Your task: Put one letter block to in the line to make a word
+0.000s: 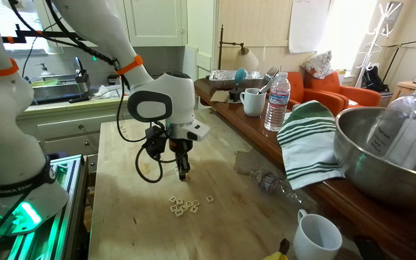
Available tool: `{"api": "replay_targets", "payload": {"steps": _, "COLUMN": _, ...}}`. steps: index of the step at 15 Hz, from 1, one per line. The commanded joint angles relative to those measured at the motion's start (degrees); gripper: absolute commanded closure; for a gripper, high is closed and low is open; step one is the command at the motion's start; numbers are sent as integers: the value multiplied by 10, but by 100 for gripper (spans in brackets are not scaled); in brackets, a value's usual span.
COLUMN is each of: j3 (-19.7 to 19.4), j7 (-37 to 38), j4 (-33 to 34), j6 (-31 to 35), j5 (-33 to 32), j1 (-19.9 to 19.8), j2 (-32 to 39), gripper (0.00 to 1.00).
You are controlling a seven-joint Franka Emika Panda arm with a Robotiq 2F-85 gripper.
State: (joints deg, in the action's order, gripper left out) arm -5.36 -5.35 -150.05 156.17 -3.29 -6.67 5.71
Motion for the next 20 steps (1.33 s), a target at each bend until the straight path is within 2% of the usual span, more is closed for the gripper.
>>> {"api": "replay_targets", "payload": {"steps": 1, "j3": 5, "j7": -15, "j4": -16, "j6": 21, "j5": 17, "j1": 2, "j2": -10, "gripper": 100}}
{"api": "replay_targets", "payload": {"steps": 9, "j3": 10, "j7": -31, "j4": -20, "j6": 23, "j5": 32, "j1": 2, "j2": -24, "gripper": 100}}
{"api": "replay_targets", "payload": {"steps": 18, "j3": 17, "j7": -74, "j4": -46, "j6": -11, "j5": 67, "j1": 8, "j2": -72, "gripper": 100}}
{"api": "replay_targets", "payload": {"steps": 19, "j3": 17, "j7": -79, "j4": -50, "j6": -13, "j5": 70, "j1": 9, "j2": -78, "gripper": 98}}
{"api": "replay_targets", "payload": {"steps": 20, "j3": 17, "j7": -81, "j4": -54, "j6": -16, "j5": 71, "j1": 11, "j2": -83, "gripper": 73}}
